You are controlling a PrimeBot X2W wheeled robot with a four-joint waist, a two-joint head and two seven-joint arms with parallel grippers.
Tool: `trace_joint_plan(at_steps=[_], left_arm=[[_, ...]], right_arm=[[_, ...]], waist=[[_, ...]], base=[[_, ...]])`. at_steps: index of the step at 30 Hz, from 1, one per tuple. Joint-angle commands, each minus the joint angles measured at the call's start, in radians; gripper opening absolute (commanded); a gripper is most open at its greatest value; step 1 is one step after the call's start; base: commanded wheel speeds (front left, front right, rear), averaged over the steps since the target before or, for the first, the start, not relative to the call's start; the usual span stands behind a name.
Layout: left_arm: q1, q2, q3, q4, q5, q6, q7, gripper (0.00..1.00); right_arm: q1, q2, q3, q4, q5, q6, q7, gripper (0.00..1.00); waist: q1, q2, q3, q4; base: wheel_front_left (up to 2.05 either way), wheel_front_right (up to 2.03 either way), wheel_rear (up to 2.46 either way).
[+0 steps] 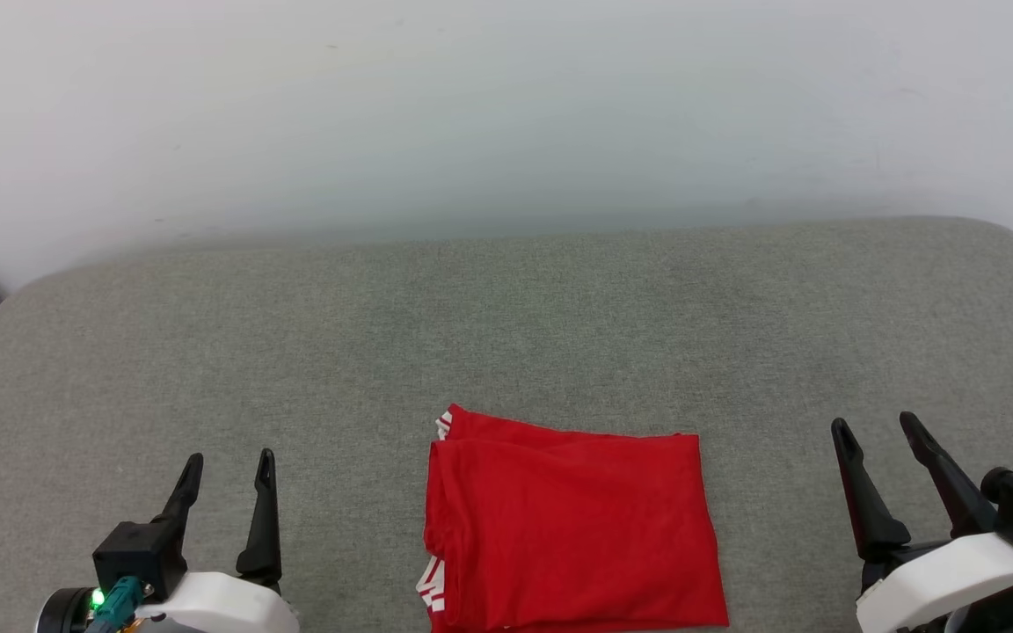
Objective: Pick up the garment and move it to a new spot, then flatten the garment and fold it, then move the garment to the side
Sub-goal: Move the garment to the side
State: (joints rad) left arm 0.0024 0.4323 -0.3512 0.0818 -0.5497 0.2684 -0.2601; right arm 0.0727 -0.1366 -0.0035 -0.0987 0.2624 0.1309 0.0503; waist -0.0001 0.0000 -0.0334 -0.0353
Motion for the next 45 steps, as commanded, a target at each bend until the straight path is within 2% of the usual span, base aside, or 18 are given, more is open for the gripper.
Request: trace_joint_plan(at_steps=[1,6,9,12,18,21,26,29,32,34,37,39,40,41,42,43,45], left_arm=[[-0.01,-0.003,0.004,-0.002,0.005,0.0,-0.007,1.0],[-0.012,-0.012,0.021,-0.007,0.012,-0.002,-0.007,1.0],[-0.013,-0.02,0.03,-0.013,0.02,-0.003,-0.007,1.0],[-0.016,-0.028,0.044,-0.021,0.028,-0.006,-0.007,1.0],[-0.028,-0.062,0.076,-0.041,0.058,-0.014,-0.007,1.0],[-0.034,-0.083,0.086,-0.048,0.081,-0.024,-0.006,1.0],[-0.039,-0.117,0.105,-0.051,0.112,-0.04,-0.005,1.0],[-0.051,-0.136,0.109,-0.053,0.13,-0.057,-0.005,1.0],[-0.065,-0.16,0.105,-0.045,0.146,-0.076,-0.005,1.0],[-0.077,-0.176,0.104,-0.035,0.154,-0.087,-0.005,1.0],[-0.102,-0.195,0.107,-0.02,0.166,-0.106,-0.005,1.0],[-0.12,-0.213,0.109,-0.004,0.178,-0.126,-0.005,1.0],[-0.124,-0.215,0.112,0.002,0.18,-0.129,-0.005,1.0],[-0.127,-0.219,0.117,0.005,0.184,-0.134,-0.005,1.0],[-0.13,-0.223,0.121,0.008,0.187,-0.138,-0.005,1.0],[-0.132,-0.229,0.124,0.01,0.191,-0.142,-0.005,1.0],[-0.131,-0.234,0.133,0.015,0.197,-0.147,-0.005,1.0]], right_arm=[[0.015,0.004,-0.002,-0.011,-0.007,0.0,0.003,1.0],[0.017,0.004,-0.024,-0.017,-0.015,0.0,0.033,1.0],[0.008,-0.006,-0.083,-0.015,-0.011,0.0,0.067,1.0],[-0.001,-0.013,-0.166,0.01,0.049,0.0,0.143,1.0],[-0.033,-0.063,-0.35,0.12,0.242,0.0,0.41,1.0],[-0.046,-0.066,-0.423,0.209,0.34,0.0,0.573,1.0],[-0.111,0.027,-0.535,0.367,0.503,0.0,0.84,1.0],[-0.191,0.07,-0.59,0.442,0.631,0.0,0.957,1.0],[-0.251,0.087,-0.588,0.538,0.697,0.0,1.03,1.0],[-0.301,0.089,-0.548,0.623,0.76,0.0,1.053,1.0],[-0.355,0.089,-0.471,0.735,0.845,0.0,1.042,1.0],[-0.391,0.098,-0.384,0.802,0.878,0.0,1.011,1.0],[-0.395,0.101,-0.358,0.812,0.883,0.0,0.997,0.91],[-0.399,0.102,-0.341,0.823,0.899,0.001,0.986,0.38],[-0.403,0.103,-0.327,0.83,0.908,0.001,0.975,0.04],[-0.403,0.104,-0.311,0.833,0.903,0.001,0.965,0.0],[-0.402,0.105,-0.29,0.825,0.903,0.001,0.953,0.0]], waist=[[0.0001,0.0,0.002,0.001],[0.0001,0.0,0.01,0.002],[0.0001,0.0,0.016,0.006],[0.0001,0.0,0.024,0.014],[0.0001,0.0,0.039,0.043],[0.0001,0.0,0.051,0.067],[0.0001,0.0,0.074,0.107],[0.0001,0.0,0.103,0.13],[0.0001,0.0,0.129,0.15],[0.0001,0.0,0.143,0.163],[0.0001,0.0,0.164,0.179],[0.0001,0.0,0.178,0.195],[0.0001,0.0,0.179,0.199],[0.0001,0.0,0.179,0.202],[0.0001,0.0,0.18,0.203],[0.0001,0.0,0.18,0.204],[0.0001,0.0,0.177,0.2]], base=[[0.0,0.0,0.0],[0.0,0.0,0.0],[0.0,0.0,0.0],[0.0,0.0,0.0],[0.0,0.0,0.0],[0.0,0.0,0.0],[0.0,0.0,0.0],[0.0,0.0,0.0],[0.0,0.0,0.0],[0.0,0.0,0.0],[0.0,0.0,0.0],[0.0,0.0,0.0],[0.0,0.0,0.0],[0.0,0.0,0.0],[0.0,0.0,0.0],[0.0,0.0,0.0],[0.0,0.0,0.0]])
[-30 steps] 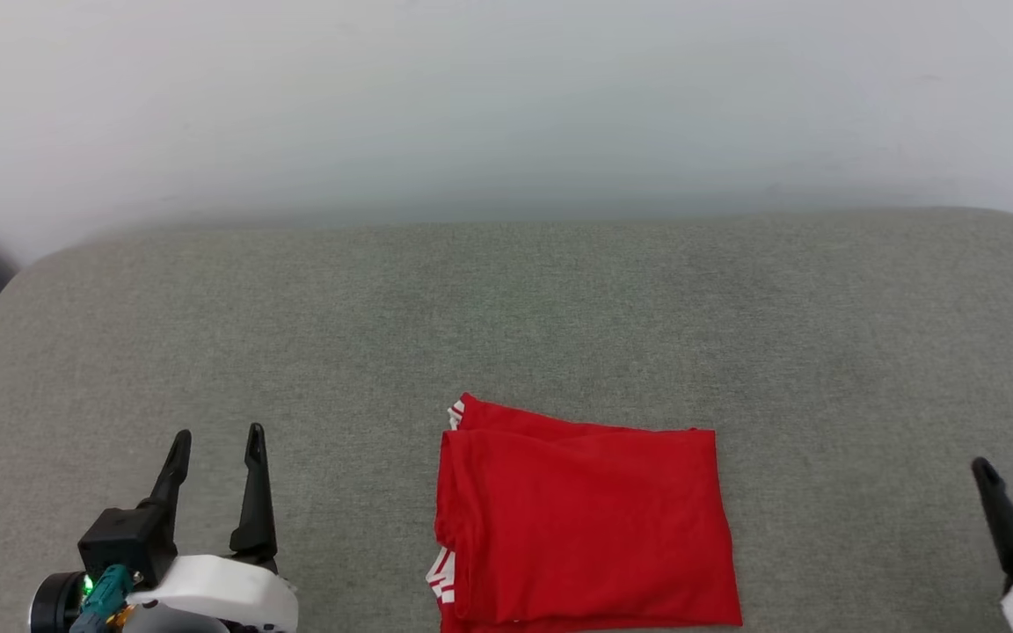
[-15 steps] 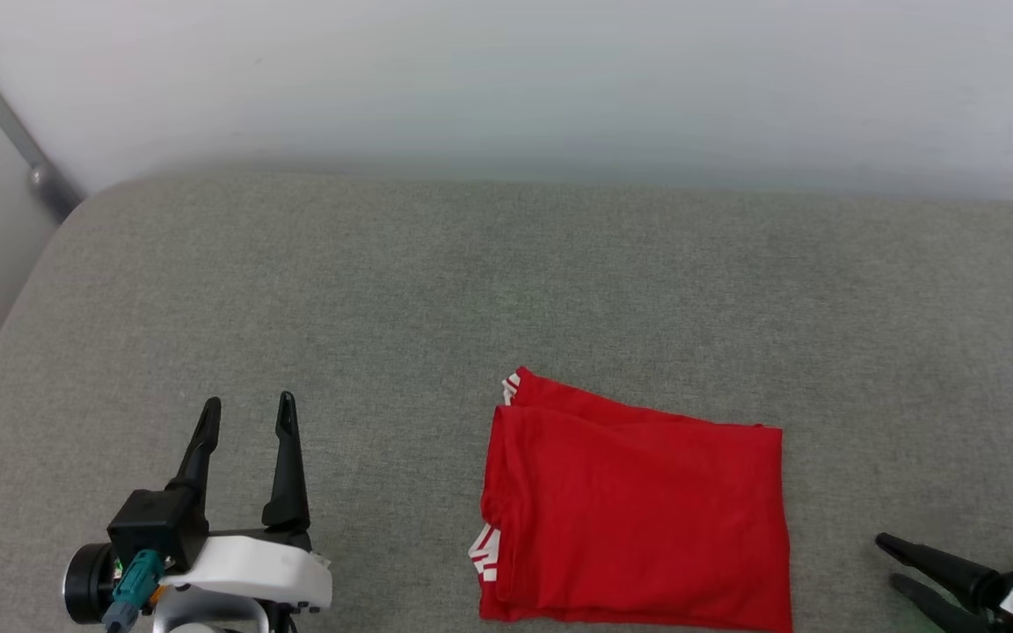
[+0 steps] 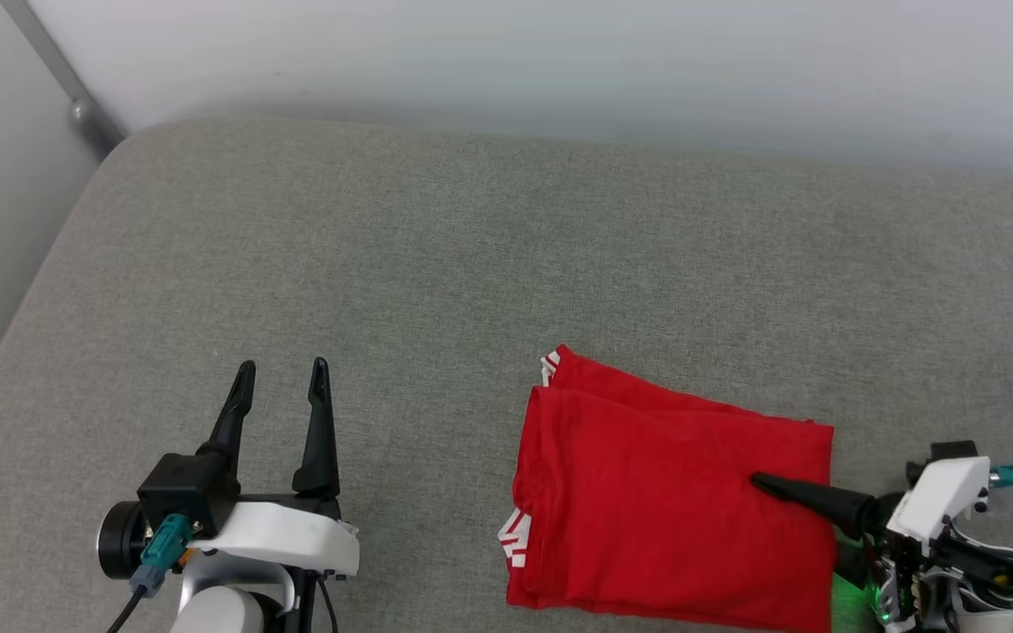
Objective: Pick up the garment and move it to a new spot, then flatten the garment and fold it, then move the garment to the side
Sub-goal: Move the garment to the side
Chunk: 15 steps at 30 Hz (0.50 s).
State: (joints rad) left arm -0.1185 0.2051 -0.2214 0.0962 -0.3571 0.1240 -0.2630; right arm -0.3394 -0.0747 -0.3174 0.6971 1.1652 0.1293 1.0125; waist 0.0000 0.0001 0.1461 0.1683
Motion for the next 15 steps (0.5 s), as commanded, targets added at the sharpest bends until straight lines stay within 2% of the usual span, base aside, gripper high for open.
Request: trace_joint_plan(at_steps=[1,9,15], left_arm=[[-0.008,-0.006,0.011,0.003,0.009,-0.005,-0.002,1.0],[0.019,0.008,0.051,0.006,0.031,-0.025,-0.002,1.0],[0.031,0.021,0.058,-0.005,0.039,-0.035,-0.002,1.0]], right_arm=[[0.011,0.042,0.033,0.014,-0.007,0.002,-0.018,0.0],[-0.011,-0.001,0.137,-0.141,-0.16,0.002,-0.06,0.0],[-0.04,-0.098,0.279,-0.247,-0.395,0.002,-0.081,0.0]], waist=[[0.0,-0.0001,-0.007,-0.008],[0.0,-0.0001,-0.05,-0.102],[0.0,-0.0001,-0.056,-0.223]], base=[[0.0,0.0,0.0],[0.0,0.0,0.0],[0.0,0.0,0.0]])
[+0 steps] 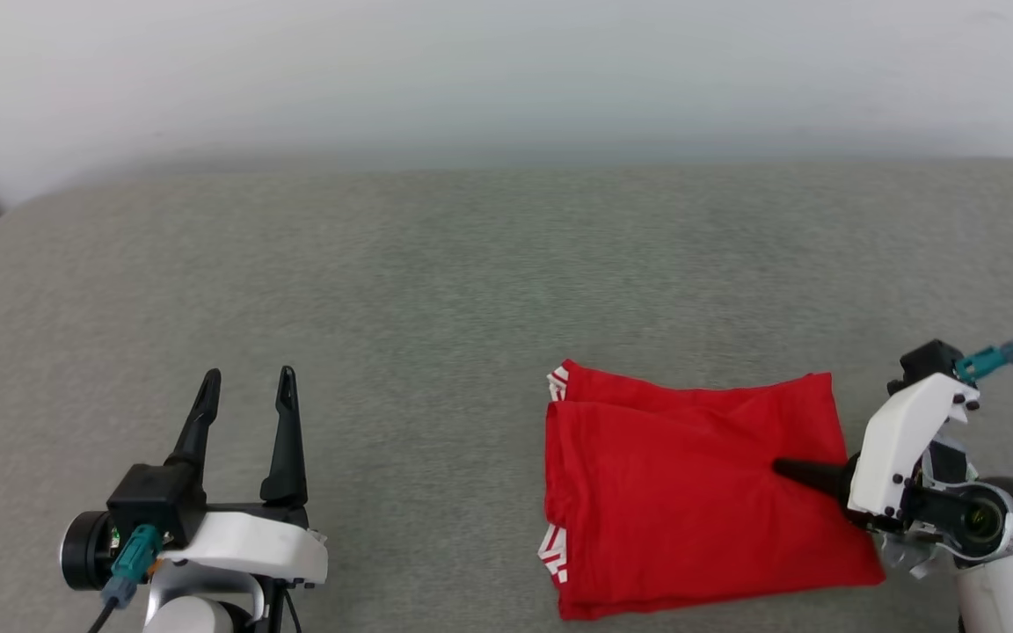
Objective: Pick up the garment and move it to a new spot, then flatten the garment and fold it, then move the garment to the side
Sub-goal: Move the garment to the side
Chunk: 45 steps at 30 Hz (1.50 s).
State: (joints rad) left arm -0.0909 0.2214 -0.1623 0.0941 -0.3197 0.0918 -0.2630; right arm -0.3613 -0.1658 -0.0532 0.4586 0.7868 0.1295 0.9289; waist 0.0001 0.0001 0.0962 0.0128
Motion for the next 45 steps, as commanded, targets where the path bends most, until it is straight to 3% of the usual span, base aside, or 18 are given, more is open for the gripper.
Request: trace_joint_plan(at_steps=[1,3,8,12,16,21,29,33,34,36,41,45], left_arm=[[0.002,0.007,-0.002,-0.006,0.0,-0.005,-0.002,1.0],[-0.008,0.011,-0.006,-0.009,0.005,-0.01,-0.002,1.0],[-0.062,0.033,-0.01,-0.046,0.017,-0.016,0.017,1.0],[-0.148,0.06,-0.026,-0.107,0.039,-0.028,0.062,1.0],[-0.233,0.082,-0.041,-0.162,0.059,-0.043,0.105,1.0],[-0.346,0.119,-0.059,-0.22,0.092,-0.065,0.159,1.0],[-0.468,0.139,-0.088,-0.283,0.124,-0.09,0.213,1.0],[-0.481,0.143,-0.096,-0.294,0.129,-0.089,0.222,1.0],[-0.481,0.144,-0.097,-0.294,0.13,-0.087,0.224,1.0],[-0.478,0.145,-0.1,-0.291,0.13,-0.086,0.223,1.0],[-0.445,0.147,-0.095,-0.268,0.118,-0.076,0.207,1.0],[-0.401,0.138,-0.085,-0.236,0.102,-0.064,0.176,1.0]], right_arm=[[-0.023,-0.02,0.022,-0.016,-0.039,0.002,0.009,0.0],[-0.034,-0.04,0.023,-0.023,-0.063,0.002,0.013,0.0],[-0.107,-0.097,0.027,-0.034,-0.167,0.001,0.019,0.0],[-0.2,-0.139,-0.004,-0.03,-0.255,0.001,-0.031,0.0],[-0.274,-0.171,-0.059,0.002,-0.326,0.001,-0.113,0.0],[-0.373,-0.201,-0.132,0.065,-0.427,0.001,-0.25,0.0],[-0.507,-0.237,-0.277,0.168,-0.595,0.001,-0.482,0.0],[-0.538,-0.209,-0.338,0.229,-0.7,0.001,-0.602,0.0],[-0.546,-0.203,-0.351,0.24,-0.724,0.001,-0.64,0.18],[-0.554,-0.186,-0.371,0.271,-0.767,0.001,-0.704,1.0],[-0.558,-0.177,-0.397,0.346,-0.811,0.001,-0.837,1.0],[-0.533,-0.212,-0.383,0.39,-0.817,0.001,-0.908,1.0]], waist=[[-0.0001,-0.0001,-0.002,-0.09],[-0.0001,-0.0001,0.005,-0.109],[-0.0001,-0.0001,0.079,-0.229],[-0.0001,-0.0001,0.214,-0.328],[-0.0001,-0.0001,0.33,-0.377],[-0.0001,-0.0001,0.445,-0.392],[-0.0001,-0.0001,0.567,-0.359],[-0.0001,-0.0001,0.587,-0.348],[-0.0001,-0.0001,0.588,-0.346],[-0.0001,-0.0001,0.585,-0.342],[-0.0001,-0.0001,0.542,-0.341],[-0.0001,-0.0001,0.465,-0.338]], base=[[0.0,0.0,0.0],[0.0,0.0,0.0],[0.0,0.0,0.0],[0.0,0.0,0.0],[0.0,0.0,0.0],[0.0,0.0,0.0],[0.0,0.0,0.0],[0.0,0.0,0.0],[0.0,0.0,0.0],[0.0,0.0,0.0],[0.0,0.0,0.0],[0.0,0.0,0.0]])
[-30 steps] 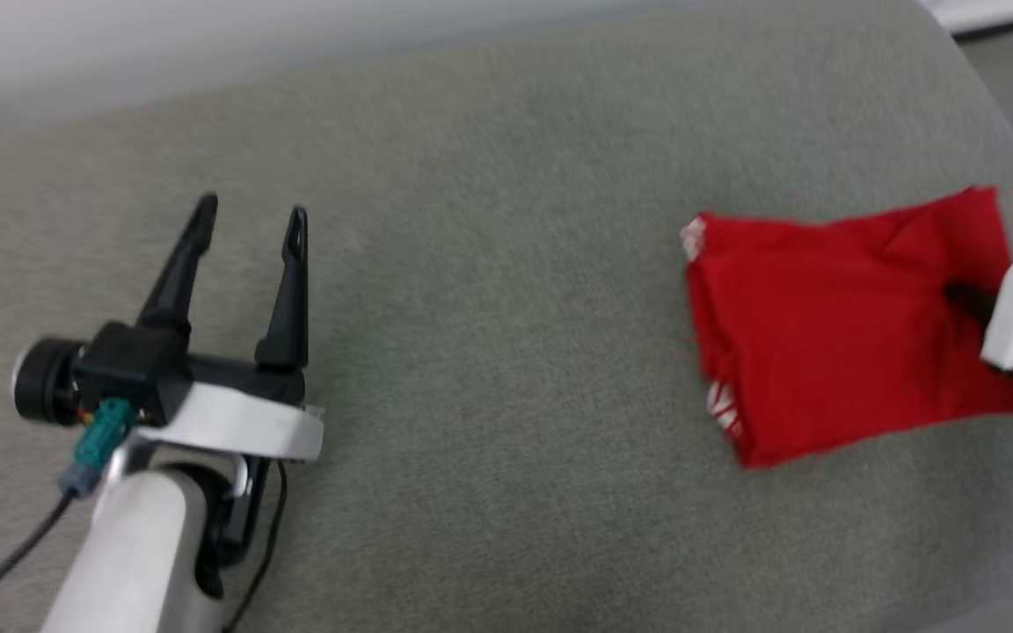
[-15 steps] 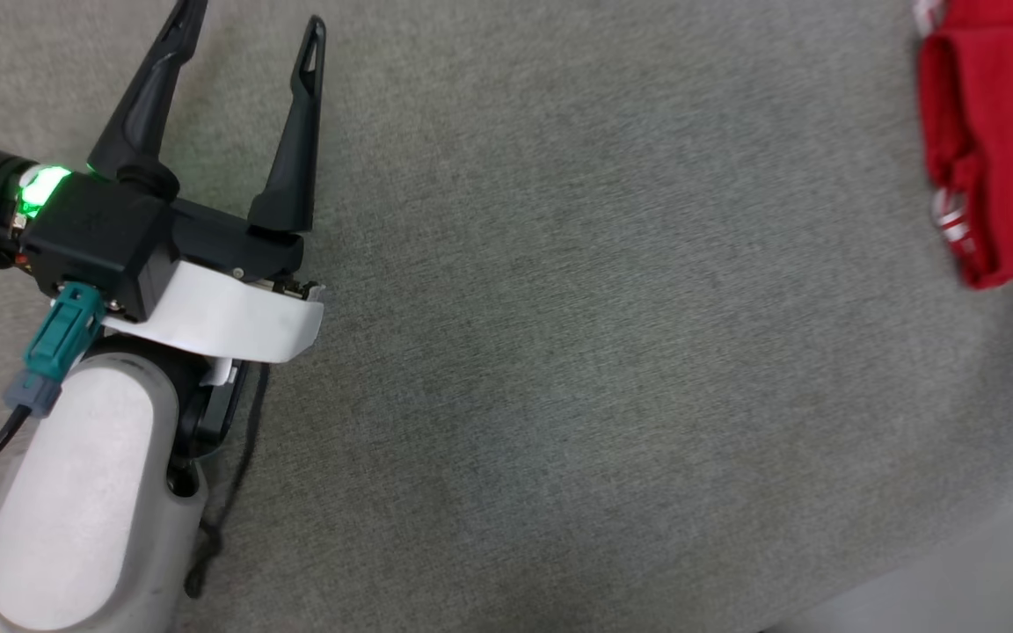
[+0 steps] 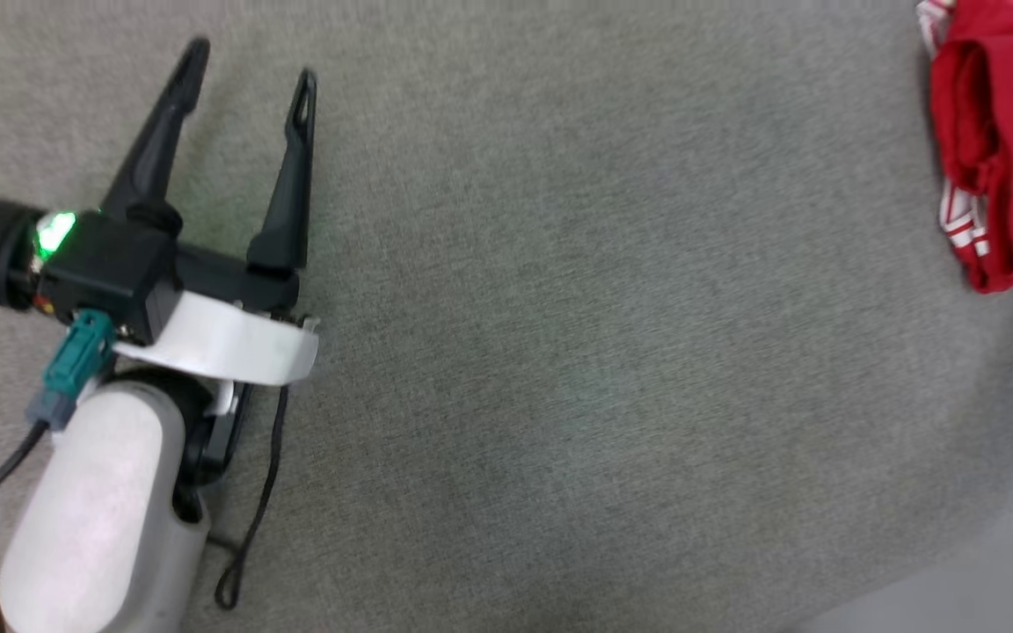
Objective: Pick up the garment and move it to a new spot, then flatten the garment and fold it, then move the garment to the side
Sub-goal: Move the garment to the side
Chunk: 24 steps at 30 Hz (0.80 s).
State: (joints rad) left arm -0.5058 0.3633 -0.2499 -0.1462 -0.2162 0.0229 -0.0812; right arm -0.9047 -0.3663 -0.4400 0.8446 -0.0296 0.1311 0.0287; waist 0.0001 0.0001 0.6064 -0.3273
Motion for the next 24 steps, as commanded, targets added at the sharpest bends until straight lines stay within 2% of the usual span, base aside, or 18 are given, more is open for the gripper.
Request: trace_joint_plan(at_steps=[1,8,11,17,24], left_arm=[[0.03,-0.008,0.006,0.012,-0.008,0.008,-0.014,1.0],[0.169,-0.038,0.03,0.084,-0.056,0.049,-0.076,1.0],[0.231,-0.048,0.045,0.107,-0.076,0.068,-0.095,1.0],[0.337,-0.068,0.063,0.142,-0.107,0.097,-0.121,1.0],[0.404,-0.078,0.08,0.18,-0.13,0.116,-0.139,1.0]], right_arm=[[0.018,-0.021,0.013,0.013,0.005,-0.001,-0.018,1.0],[0.12,-0.078,0.169,0.025,0.072,-0.001,-0.104,1.0],[0.19,-0.078,0.246,0.006,0.124,-0.001,-0.131,1.0],[0.349,-0.049,0.372,-0.088,0.208,-0.001,-0.178,1.0],[0.481,0.02,0.445,-0.255,0.253,-0.001,-0.22,1.0]], waist=[[-0.0001,-0.0001,-0.066,0.004],[-0.0001,-0.0001,-0.251,0.029],[-0.0001,-0.0001,-0.318,0.046],[-0.0001,-0.0001,-0.418,0.096],[-0.0001,-0.0001,-0.483,0.173]], base=[[0.0,0.0,0.0],[0.0,0.0,0.0],[0.0,0.0,0.0],[0.0,0.0,0.0],[0.0,0.0,0.0]])
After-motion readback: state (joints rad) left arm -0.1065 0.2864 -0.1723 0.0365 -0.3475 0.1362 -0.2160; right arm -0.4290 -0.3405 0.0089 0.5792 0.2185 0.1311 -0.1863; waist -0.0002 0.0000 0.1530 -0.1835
